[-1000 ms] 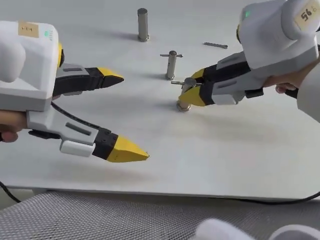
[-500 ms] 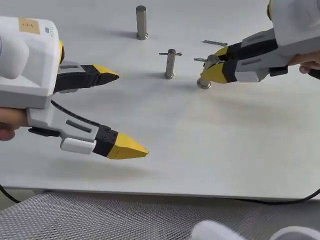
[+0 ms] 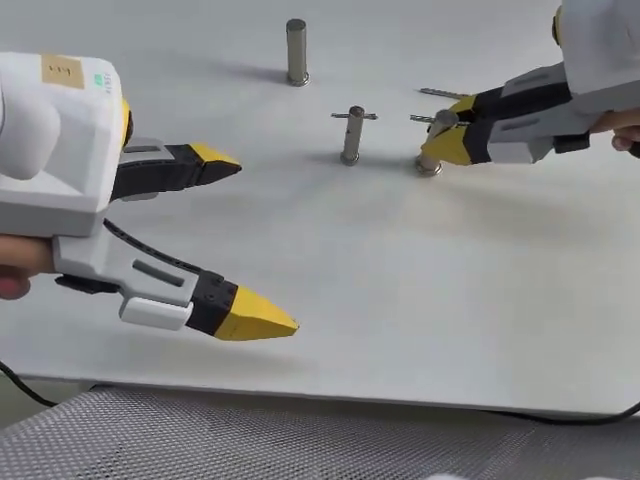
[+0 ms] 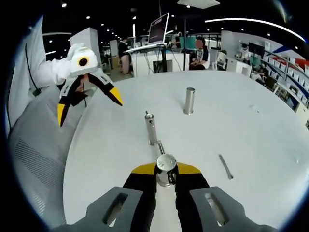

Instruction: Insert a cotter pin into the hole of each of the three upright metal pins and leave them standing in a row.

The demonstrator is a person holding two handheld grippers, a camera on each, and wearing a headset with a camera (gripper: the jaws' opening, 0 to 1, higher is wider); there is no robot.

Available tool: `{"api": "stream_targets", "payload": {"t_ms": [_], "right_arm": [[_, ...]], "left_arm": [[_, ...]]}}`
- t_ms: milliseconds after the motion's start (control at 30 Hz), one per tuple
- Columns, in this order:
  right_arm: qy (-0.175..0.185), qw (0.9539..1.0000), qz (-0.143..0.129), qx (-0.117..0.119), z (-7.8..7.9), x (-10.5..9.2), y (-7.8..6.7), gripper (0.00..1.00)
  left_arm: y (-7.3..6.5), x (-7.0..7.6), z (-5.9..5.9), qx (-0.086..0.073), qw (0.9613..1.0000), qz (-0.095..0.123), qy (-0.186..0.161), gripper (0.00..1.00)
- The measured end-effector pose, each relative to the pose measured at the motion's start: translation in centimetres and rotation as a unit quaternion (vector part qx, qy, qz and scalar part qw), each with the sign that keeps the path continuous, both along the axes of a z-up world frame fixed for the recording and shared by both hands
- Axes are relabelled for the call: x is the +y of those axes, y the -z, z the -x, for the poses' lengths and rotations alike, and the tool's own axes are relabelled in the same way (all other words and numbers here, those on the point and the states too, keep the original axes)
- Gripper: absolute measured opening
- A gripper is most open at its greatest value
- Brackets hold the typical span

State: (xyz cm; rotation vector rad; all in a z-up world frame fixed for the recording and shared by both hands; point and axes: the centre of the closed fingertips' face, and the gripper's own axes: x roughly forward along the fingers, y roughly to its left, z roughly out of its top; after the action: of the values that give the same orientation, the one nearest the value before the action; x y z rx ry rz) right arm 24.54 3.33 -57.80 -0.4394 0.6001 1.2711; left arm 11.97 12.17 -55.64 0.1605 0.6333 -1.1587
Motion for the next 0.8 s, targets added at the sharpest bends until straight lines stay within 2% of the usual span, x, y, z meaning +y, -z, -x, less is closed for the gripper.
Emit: {"api": "stream_targets", "payload": {"t_ms": [133,300,467,500,533,600,633,733,800], "right_arm": [[-0.006,1.0,0.003,-0.006,0.0,0.1,0.1,0.08],[-0.03,0.9992,0.004,-0.025,0.0,0.2,0.1,0.09],[0.0,0.9999,-0.01,-0.013,-0.3,0.0,0.2,0.1],[-0.001,0.9998,-0.014,-0.011,-0.3,0.0,0.2,0.15],[-0.002,0.9997,-0.025,-0.006,-0.1,0.2,0.1,0.28],[0.012,0.9993,-0.027,-0.022,-0.4,0.2,-0.2,0.46],[0.014,0.9994,-0.024,-0.021,-0.3,0.1,-0.4,0.51],[0.025,0.9987,-0.042,-0.018,0.1,-0.1,-1.5,0.51],[0.039,0.9979,-0.052,-0.01,1.0,-0.1,-2.4,0.57]], "left_arm": [[-0.1,0.0,0.1,0.002,1.0,0.004,-0.001,0.98],[0.2,-0.1,0.2,0.005,1.0,-0.003,0.006,0.98],[0.0,-0.3,0.1,0.004,1.0,0.004,0.007,0.98],[0.0,-0.3,0.1,0.004,1.0,0.005,0.007,0.98],[0.0,-0.3,0.1,0.004,1.0,0.005,0.007,0.98],[-0.1,-0.2,0.0,0.002,1.0,0.004,0.007,0.98],[-0.1,0.1,-0.2,0.001,1.0,0.005,0.006,0.98],[-0.4,0.3,-0.4,-0.001,0.9999,0.01,0.002,0.98],[-0.3,1.1,-0.9,-0.004,0.9999,0.014,-0.002,0.98]]}}
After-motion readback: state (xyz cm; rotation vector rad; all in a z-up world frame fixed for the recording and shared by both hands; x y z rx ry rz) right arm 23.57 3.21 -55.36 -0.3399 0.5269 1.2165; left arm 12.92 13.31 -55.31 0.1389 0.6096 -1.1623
